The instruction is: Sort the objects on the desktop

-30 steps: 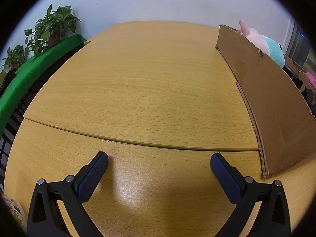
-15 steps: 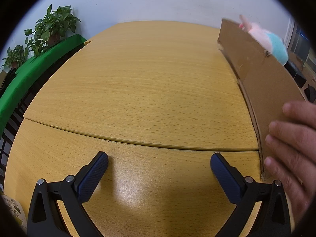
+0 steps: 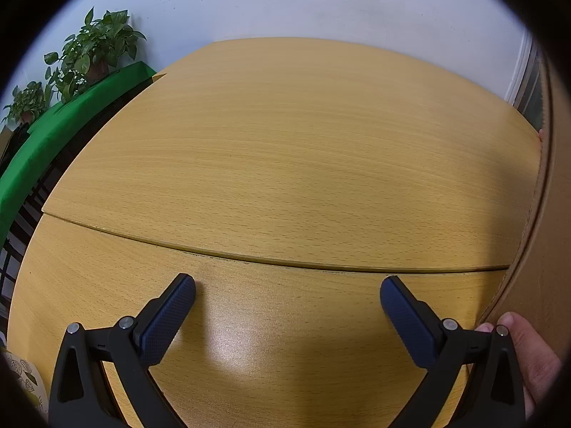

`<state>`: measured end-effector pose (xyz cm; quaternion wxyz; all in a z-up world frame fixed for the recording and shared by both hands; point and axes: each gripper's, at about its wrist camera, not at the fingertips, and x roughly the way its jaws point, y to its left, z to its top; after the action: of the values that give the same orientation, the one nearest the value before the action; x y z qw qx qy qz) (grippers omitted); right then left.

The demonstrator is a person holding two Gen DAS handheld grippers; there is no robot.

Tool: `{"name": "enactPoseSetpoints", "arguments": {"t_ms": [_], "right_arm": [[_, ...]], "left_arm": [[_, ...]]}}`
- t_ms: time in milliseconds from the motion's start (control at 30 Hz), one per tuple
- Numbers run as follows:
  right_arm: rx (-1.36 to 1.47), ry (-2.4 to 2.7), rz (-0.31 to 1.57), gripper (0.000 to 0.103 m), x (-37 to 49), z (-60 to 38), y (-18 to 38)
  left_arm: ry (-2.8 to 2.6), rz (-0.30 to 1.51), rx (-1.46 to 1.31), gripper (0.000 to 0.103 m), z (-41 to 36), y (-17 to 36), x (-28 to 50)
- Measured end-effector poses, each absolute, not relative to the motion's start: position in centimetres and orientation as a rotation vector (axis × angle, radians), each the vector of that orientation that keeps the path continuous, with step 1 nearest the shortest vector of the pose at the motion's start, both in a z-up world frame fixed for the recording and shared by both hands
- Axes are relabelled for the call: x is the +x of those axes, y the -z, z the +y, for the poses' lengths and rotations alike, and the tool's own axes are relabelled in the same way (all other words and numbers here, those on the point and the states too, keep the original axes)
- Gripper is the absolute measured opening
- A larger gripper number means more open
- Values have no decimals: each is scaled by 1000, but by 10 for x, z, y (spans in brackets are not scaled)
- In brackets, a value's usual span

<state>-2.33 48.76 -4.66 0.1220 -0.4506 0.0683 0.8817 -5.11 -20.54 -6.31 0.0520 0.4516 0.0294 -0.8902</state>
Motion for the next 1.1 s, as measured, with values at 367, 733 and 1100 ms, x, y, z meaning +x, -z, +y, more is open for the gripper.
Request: {"name": "enactPoseSetpoints", "arguments": {"t_ms": [367,733,1100], "right_arm": [[-1314,-2573,201,103,-23,488,47],[-1315,-2573,202,103,-25,489,48],[-1315,-2573,204,103,-23,491,48]], "left_arm": [[2707,90,1375,103,-204,63,-52],[2706,91,1378,103,-203,62,-54],[2706,92,1376,103,-203,62,-55]]}}
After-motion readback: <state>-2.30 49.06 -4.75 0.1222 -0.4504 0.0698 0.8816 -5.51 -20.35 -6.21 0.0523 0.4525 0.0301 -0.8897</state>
